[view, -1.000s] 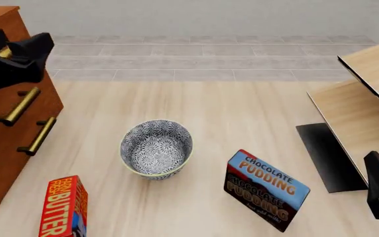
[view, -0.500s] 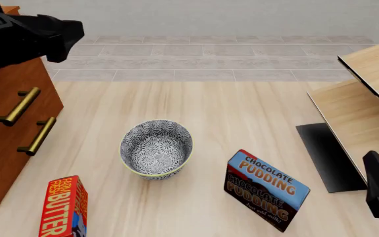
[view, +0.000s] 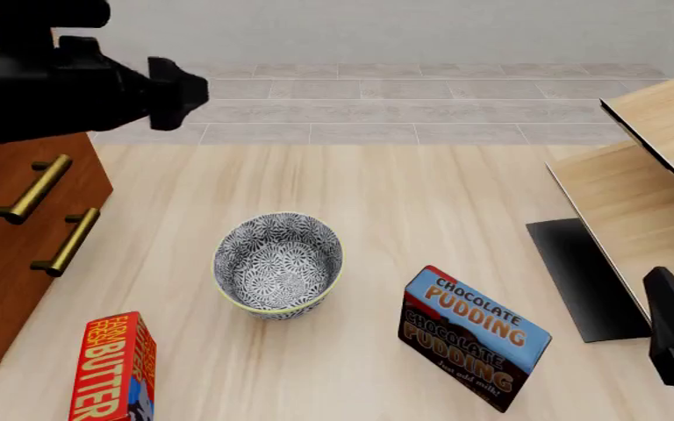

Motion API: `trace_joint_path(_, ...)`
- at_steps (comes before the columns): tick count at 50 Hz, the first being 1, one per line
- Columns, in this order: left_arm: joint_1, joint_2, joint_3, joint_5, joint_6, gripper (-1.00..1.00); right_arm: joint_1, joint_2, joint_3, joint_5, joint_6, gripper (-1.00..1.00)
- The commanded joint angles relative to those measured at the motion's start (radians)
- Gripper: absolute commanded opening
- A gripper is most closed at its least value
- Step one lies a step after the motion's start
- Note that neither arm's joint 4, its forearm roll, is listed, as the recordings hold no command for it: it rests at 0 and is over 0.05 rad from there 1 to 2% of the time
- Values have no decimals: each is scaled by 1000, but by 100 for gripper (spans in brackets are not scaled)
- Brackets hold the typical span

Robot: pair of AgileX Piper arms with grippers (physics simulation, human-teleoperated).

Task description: Close the top drawer of the cabinet and put the bowl on top of it.

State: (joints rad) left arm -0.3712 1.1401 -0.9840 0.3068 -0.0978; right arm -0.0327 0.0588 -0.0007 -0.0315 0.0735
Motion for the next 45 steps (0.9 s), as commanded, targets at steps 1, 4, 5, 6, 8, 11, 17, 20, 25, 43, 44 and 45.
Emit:
trace_joint_path(1,-14,63,9,11,-48,100,0,7,0,-6,6,100)
trace_joint_path(4,-8,84,18,6,-67,100,1,9,0,-8,7,100)
trace_joint_path(5,-6,82,23,-3,-59,100,1,8,0,-7,7,100)
trace_joint_path(6,0,91,29,-8,-61,100,1,8,0,-7,8,100)
trace_joint_path(8,2,104,39,-15,-73,100,1,7,0,-6,9,100)
trace_joint_path(11,2,104,52,-28,-64,100,0,5,0,-4,10,100)
trace_joint_path(17,6,135,79,-52,-82,100,-2,-1,0,1,12,100)
trace_joint_path(20,8,151,95,-68,-96,100,-2,2,0,-2,13,100)
trace_joint_path(25,1,171,117,-89,-110,100,-2,1,0,0,14,100)
trace_joint_path(43,-3,252,184,-166,-153,100,-3,6,0,-5,14,100)
trace_joint_path(44,-3,252,184,-166,-153,100,-3,6,0,-5,14,100)
trace_joint_path(45,-1,259,193,-176,-154,100,-2,7,0,-5,14,100)
